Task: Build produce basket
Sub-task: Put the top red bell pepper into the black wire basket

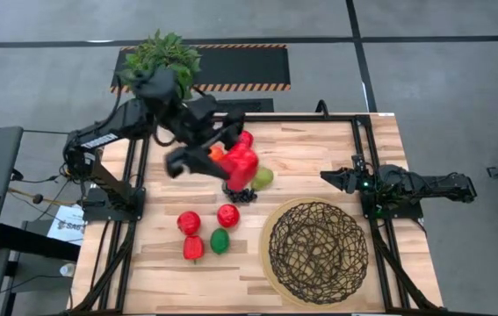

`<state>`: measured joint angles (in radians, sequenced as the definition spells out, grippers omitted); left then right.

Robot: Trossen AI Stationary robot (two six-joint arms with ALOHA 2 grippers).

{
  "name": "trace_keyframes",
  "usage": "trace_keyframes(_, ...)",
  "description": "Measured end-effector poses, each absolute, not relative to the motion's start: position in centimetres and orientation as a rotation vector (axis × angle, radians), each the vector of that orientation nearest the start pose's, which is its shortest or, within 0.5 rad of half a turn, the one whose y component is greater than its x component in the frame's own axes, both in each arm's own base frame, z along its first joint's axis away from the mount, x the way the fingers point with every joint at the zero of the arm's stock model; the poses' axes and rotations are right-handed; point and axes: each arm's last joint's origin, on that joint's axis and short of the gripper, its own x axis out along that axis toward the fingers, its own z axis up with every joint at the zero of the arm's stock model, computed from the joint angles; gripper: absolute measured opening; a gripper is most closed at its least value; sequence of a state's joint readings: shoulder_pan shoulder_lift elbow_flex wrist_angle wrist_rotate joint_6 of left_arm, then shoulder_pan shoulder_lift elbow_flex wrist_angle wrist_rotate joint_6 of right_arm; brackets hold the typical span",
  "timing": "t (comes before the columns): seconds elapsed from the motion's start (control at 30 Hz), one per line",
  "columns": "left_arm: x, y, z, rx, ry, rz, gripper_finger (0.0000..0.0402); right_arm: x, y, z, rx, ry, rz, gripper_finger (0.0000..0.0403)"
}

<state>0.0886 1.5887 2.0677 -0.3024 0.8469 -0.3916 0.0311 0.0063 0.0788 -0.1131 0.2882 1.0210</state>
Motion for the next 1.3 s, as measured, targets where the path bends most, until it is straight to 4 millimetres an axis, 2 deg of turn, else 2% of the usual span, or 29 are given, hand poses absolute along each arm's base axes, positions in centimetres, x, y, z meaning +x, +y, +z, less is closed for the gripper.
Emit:
trace_keyframes(0.17, 29.3, -1.2, 56.8, -0.311, -0.121, -0.964, 0.0250, 9.1, -0.5, 17.6, 1.003, -0.064, -0.275, 0.0333)
trace_keyframes(0.37, 28.8, -3.6, 57.1, -0.292, -0.139, -1.080, 0.0252, 9.1, -0.6, 17.4, 0.999, -0.050, -0.287, 0.0333)
trace_keyframes(0.63, 28.8, -6.3, 56.1, -0.308, -0.033, -1.150, 0.0253, 9.1, -0.6, 17.4, 0.999, -0.050, -0.290, 0.0333)
trace_keyframes(0.8, 29.2, -7.3, 54.7, -0.233, 0.009, -1.051, 0.0253, 9.1, -0.6, 17.4, 0.997, -0.058, -0.305, 0.0333)
trace_keyframes(0.9, 29.7, -7.1, 53.6, -0.156, 0.053, -0.893, 0.0254, 9.1, -0.6, 17.4, 0.998, -0.058, -0.307, 0.0333)
trace_keyframes(1.0, 30.1, -6.6, 52.3, -0.037, 0.120, -0.607, 0.0254, 9.1, -0.6, 17.4, 1.019, -0.061, -0.307, 0.0333)
trace_keyframes(1.17, 30.6, -5.6, 51.3, 0.303, 0.198, 0.061, 0.0254, 9.1, -0.6, 17.4, 1.024, -0.062, -0.307, 0.0333)
trace_keyframes(1.23, 31.0, -5.2, 51.3, 0.375, 0.213, 0.361, 0.0254, 9.1, -0.6, 17.4, 1.036, -0.063, -0.307, 0.0333)
trace_keyframes(1.3, 31.2, -4.9, 51.1, 0.424, 0.246, 0.587, 0.0254, 9.1, -0.6, 17.4, 1.047, -0.065, -0.307, 0.0333)
